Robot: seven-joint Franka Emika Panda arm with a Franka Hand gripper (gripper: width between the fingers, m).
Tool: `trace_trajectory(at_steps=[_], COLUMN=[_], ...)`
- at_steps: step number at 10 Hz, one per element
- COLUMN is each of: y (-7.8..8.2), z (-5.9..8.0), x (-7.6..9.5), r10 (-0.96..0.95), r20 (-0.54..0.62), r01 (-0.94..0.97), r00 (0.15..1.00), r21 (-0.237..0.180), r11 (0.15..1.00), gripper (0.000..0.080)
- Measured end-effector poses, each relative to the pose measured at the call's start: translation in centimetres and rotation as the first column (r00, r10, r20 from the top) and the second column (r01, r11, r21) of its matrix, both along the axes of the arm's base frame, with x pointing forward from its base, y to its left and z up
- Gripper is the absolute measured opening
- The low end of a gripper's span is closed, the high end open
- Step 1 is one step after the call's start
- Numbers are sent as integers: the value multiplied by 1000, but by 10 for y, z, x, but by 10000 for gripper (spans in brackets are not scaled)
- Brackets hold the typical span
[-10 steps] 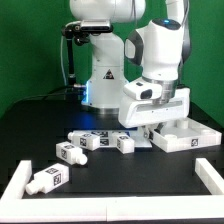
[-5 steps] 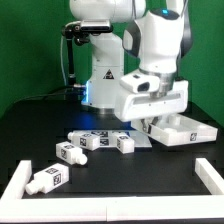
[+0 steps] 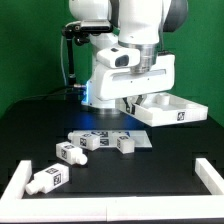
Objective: Assemble one leg
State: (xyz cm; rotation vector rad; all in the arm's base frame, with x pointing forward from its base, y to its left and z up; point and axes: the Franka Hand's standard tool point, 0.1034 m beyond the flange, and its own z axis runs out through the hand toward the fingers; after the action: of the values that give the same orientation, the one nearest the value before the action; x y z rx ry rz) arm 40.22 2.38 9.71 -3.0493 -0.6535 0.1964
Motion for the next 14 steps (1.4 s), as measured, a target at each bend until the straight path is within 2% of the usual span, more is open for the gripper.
trace_trajectory(at_steps=[2, 3, 4, 6, 7, 11, 12, 13, 14], y=[-1, -5, -14, -31, -40, -40, -42, -46, -50], z=[0, 9, 21, 34, 37, 33, 31, 28, 25], x=[1, 10, 29, 56, 61, 57, 57, 67, 84], r10=[-2, -111, -199, -270, -275, -293, -366, -411, -440], r20=[1, 2, 20, -47, -45, -52, -54, -57, -65], r01=[2, 111, 199, 270, 276, 294, 366, 410, 438], r00=[1000, 994, 980, 962, 960, 955, 929, 910, 896], r21=[0, -8, -7, -5, 14, 4, -11, -22, -34], r11=[1000, 994, 980, 963, 961, 956, 930, 912, 898], gripper=[52, 52, 52, 52, 52, 52, 52, 52, 52])
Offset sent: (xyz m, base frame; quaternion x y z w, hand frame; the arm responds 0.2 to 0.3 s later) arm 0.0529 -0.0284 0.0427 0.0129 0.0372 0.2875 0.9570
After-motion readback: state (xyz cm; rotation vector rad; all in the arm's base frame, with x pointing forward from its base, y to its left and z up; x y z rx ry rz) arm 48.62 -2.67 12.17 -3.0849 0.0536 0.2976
